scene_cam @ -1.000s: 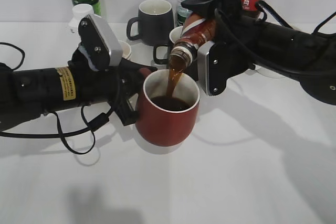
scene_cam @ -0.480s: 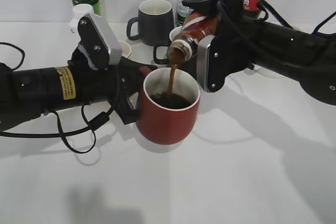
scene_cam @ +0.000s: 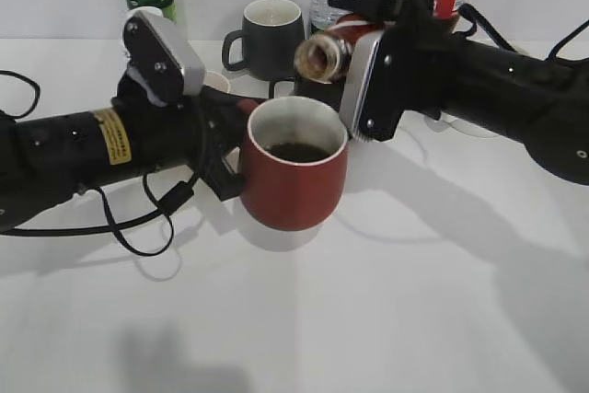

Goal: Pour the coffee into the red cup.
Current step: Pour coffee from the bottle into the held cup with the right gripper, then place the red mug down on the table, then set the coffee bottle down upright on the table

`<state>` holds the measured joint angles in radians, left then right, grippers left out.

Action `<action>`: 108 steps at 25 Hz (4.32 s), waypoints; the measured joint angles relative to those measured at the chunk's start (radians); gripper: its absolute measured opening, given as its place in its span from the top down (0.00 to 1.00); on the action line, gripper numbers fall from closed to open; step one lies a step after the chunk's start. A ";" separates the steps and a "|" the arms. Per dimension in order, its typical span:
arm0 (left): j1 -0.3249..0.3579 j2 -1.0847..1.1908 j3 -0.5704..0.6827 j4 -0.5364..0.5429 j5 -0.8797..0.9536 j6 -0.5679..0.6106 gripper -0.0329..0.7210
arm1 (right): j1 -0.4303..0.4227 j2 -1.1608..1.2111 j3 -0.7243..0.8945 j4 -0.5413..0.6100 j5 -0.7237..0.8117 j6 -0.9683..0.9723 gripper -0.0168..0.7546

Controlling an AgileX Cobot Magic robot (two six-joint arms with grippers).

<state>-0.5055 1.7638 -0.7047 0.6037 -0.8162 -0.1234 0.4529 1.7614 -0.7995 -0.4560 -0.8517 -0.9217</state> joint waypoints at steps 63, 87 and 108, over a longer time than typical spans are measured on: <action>0.349 0.133 0.114 -0.586 -0.137 0.253 0.88 | 0.000 -0.104 0.107 0.575 0.203 0.751 0.33; 0.349 0.128 0.272 -0.591 -0.345 0.248 0.49 | 0.000 0.008 0.108 0.577 0.097 0.750 0.33; 0.349 -0.109 0.386 -0.581 -0.133 0.139 0.49 | 0.000 0.115 0.180 0.599 -0.059 0.761 0.22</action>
<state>-0.1566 1.6549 -0.3186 0.0225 -0.9489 0.0153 0.4529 1.8759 -0.6199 0.1433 -0.9111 -0.1604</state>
